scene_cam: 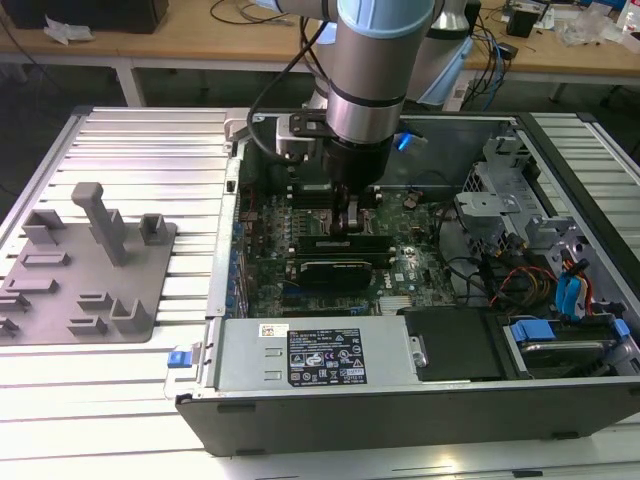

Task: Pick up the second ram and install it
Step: 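Insert the second ram into the second slot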

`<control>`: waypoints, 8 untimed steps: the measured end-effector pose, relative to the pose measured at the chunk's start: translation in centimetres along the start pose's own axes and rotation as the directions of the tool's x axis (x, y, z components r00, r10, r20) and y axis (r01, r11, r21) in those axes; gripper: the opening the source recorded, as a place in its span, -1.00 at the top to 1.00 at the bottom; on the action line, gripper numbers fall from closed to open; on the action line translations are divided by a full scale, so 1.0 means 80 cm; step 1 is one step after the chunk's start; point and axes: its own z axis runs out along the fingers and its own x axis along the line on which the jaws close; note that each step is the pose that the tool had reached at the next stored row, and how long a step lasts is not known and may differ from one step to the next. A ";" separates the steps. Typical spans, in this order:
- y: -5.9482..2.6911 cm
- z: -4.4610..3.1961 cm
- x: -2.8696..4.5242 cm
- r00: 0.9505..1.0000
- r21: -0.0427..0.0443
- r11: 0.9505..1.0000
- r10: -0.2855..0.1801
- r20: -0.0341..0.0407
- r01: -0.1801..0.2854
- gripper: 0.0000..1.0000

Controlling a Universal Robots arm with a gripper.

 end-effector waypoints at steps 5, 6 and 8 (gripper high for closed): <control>0.000 0.0020 -0.0007 1.000 0.000 1.000 0.000 0.000 0.000 0.82; 0.000 0.0023 -0.0011 1.000 0.000 1.000 0.000 0.000 0.000 0.82; 0.001 0.0024 -0.0014 1.000 0.000 1.000 0.000 0.000 0.000 0.82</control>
